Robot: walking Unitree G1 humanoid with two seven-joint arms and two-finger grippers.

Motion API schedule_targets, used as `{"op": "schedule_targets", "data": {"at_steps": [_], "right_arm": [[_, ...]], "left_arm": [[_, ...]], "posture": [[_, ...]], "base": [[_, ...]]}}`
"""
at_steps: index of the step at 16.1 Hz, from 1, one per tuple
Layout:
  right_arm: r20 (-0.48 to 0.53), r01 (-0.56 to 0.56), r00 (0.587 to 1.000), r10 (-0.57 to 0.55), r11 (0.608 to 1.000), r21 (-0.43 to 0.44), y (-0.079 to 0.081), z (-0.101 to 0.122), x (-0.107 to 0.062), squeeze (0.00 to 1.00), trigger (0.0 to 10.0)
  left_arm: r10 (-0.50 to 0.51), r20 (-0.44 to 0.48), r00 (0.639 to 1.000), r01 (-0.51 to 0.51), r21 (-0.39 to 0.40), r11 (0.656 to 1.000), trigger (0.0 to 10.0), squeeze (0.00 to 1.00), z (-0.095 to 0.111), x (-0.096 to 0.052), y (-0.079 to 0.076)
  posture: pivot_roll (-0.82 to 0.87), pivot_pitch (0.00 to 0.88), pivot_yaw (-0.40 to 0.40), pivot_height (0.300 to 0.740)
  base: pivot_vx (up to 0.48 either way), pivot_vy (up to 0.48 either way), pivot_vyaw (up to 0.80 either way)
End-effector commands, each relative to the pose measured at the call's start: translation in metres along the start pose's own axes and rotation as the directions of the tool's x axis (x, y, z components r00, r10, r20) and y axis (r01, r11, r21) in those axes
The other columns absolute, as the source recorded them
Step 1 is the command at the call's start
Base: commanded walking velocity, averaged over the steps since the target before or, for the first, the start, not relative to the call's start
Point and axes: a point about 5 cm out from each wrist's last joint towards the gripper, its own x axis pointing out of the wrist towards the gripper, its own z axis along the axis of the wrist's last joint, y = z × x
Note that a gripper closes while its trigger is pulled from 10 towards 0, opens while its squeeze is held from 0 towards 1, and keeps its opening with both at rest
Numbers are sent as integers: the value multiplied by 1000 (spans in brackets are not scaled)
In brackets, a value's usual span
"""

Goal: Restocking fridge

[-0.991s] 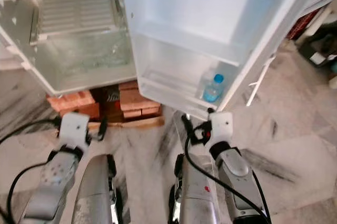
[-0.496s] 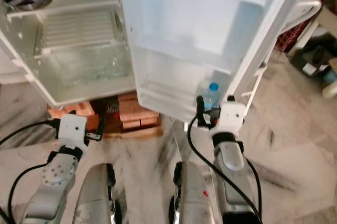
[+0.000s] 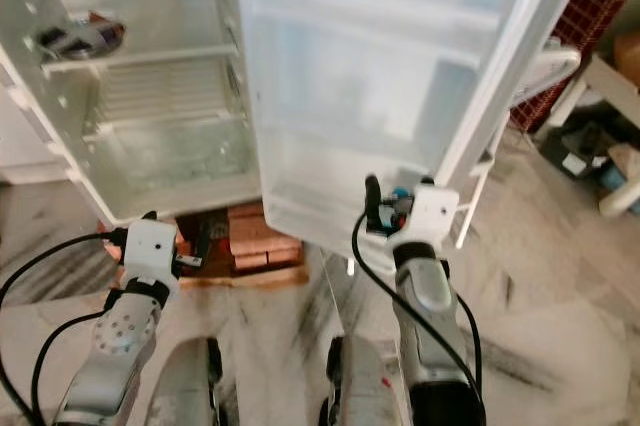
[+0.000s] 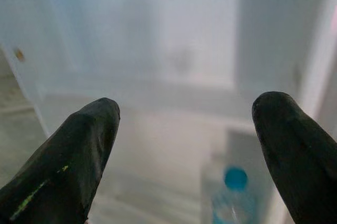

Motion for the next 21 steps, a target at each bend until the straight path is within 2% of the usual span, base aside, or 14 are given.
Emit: {"op": "schedule_targets", "data": {"at_steps": [1, 4, 8, 10, 13, 14, 15, 16, 17, 19, 21], "right_arm": [[25, -10, 1000, 10, 1000, 3, 2, 5, 4, 0, 10000], [31, 2, 1000, -2, 1000, -12, -1, 6, 4, 0, 10000], [20, -2, 1000, 2, 1000, -24, -2, 3, 0, 0, 10000], [-12, 1, 1000, -1, 1000, -20, -4, -4, -4, 0, 10000], [-47, -2, 999, 1, 1000, -23, -5, -14, -9, 0, 10000], [-25, -18, 1000, 17, 1000, -23, -2, -11, -9, 0, 10000], [-31, -59, 998, 60, 998, 24, 4, -12, -10, 0, 10000], [17, -117, 993, 117, 993, 21, 11, -5, -12, 0, 10000], [-24, -80, 997, 79, 997, -22, 7, -11, -12, 0, 10000], [-53, -57, 997, 55, 998, -38, 2, -15, -11, 0, 10000], [-67, -91, 994, 90, 996, -13, 4, -16, -11, 0, 10000]], "left_arm": [[-18, 28, 999, 17, 22, 1000, 10000, 0, 5, 4, -1], [-36, 34, 999, 35, 32, 999, 10000, 0, 6, 4, -2], [-55, 30, 998, 54, 32, 998, 10000, 0, 5, 0, -9], [-60, 42, 997, 60, -8, 998, 10000, 0, 5, -2, -12], [-44, 38, 998, 44, 5, 999, 10000, 0, 6, -1, -11], [-34, 39, 999, 34, 1, 999, 10000, 0, 7, -1, -9], [-34, 39, 999, 34, 1, 999, 10000, 0, 7, -1, -9], [-37, 37, 999, 37, 9, 999, 10000, 0, 6, -1, -9], [-39, 35, 999, 38, 17, 999, 10000, 0, 6, -2, -9], [-32, 27, 999, 31, 15, 999, 10000, 0, 5, -1, -8], [-35, 25, 999, 35, 17, 999, 10000, 0, 5, -2, -9]], "posture": [[99, 20, -62, 703], [89, 40, -56, 740], [86, 73, -63, 740], [83, 84, -68, 740], [84, 98, -70, 740], [83, 103, -69, 740], [81, 106, -67, 740], [80, 108, -66, 740], [79, 110, -66, 740], [75, 114, -63, 740], [72, 114, -62, 740]], "base": [[0, 0, 0], [0, 0, 0], [0, 0, 0], [0, 0, 0], [0, 0, 0], [0, 0, 0], [0, 0, 0], [0, 0, 0], [0, 0, 0], [0, -298, 0], [0, -341, 0]]}}
